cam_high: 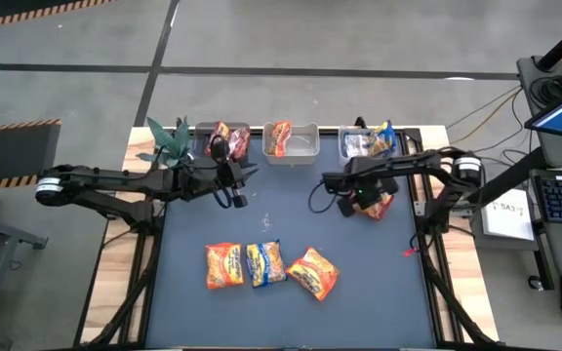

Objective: Sort Maruchan noodles
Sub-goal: Put the red noodle pack into the transparent black bin Put the blue noodle pack into the transparent white bin

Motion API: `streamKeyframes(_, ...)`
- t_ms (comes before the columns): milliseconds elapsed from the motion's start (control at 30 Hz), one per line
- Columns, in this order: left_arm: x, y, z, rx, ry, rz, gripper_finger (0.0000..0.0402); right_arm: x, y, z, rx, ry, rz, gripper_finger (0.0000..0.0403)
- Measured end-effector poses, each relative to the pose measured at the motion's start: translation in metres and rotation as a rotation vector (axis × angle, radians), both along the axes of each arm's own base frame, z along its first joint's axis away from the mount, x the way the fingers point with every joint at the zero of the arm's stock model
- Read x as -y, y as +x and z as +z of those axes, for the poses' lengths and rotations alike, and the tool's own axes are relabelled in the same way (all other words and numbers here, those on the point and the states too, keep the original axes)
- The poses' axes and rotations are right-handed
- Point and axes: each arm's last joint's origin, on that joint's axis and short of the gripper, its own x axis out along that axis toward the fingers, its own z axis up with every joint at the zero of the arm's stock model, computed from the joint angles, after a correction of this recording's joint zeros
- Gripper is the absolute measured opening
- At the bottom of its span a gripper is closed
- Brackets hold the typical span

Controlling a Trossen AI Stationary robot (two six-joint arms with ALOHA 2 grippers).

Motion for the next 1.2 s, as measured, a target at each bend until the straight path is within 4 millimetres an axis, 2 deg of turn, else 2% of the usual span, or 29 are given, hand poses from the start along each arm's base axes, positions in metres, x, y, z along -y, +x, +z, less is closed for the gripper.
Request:
streamKeyframes(67, 0.0, 0.0, 0.0, 0.0, 0.0, 0.0, 0.0041, -0.003, 0.013, 0.001, 0.076, -0.003, 0.078, 0.0009)
streamKeyframes(167, 0.0, 0.0, 0.0, 0.0, 0.0, 0.0, 0.0041, -0.003, 0.037, 0.018, 0.248, -0.064, 0.159, 0.0009)
streamKeyframes(233, 0.0, 0.0, 0.0, 0.001, 0.0, 0.0, 0.0041, -0.003, 0.04, 0.038, 0.311, -0.103, 0.21, 0.0009)
streamKeyframes(367, 0.0, 0.0, 0.0, 0.001, 0.0, 0.0, 0.0041, -0.007, 0.048, 0.082, 0.581, -0.209, 0.331, 0.0009)
streamKeyframes(533, 0.0, 0.0, 0.0, 0.004, -0.004, 0.001, 0.0041, -0.019, 0.042, 0.106, 0.812, -0.297, 0.493, 0.0009)
streamKeyframes(600, 0.0, 0.0, 0.0, 0.005, -0.006, 0.002, 0.0041, -0.025, 0.038, 0.103, 0.858, -0.325, 0.582, 0.0009)
streamKeyframes(700, 0.0, 0.0, 0.0, 0.007, -0.008, 0.003, 0.0041, -0.031, 0.032, 0.088, 0.9, -0.353, 0.683, 0.0009)
streamKeyframes(867, 0.0, 0.0, 0.0, 0.009, -0.012, 0.004, 0.0041, -0.021, 0.02, 0.052, 0.946, -0.443, 0.754, 0.0009)
streamKeyframes(1067, 0.0, 0.0, 0.0, 0.014, -0.022, -0.003, 0.0041, 0.012, 0.004, 0.027, 1.02, -0.551, 0.6, 0.0009)
streamKeyframes(1200, 0.003, 0.001, 0.0, 0.017, -0.053, -0.095, 0.0041, 0.019, -0.006, 0.019, 0.976, -0.401, 0.564, 0.0009)
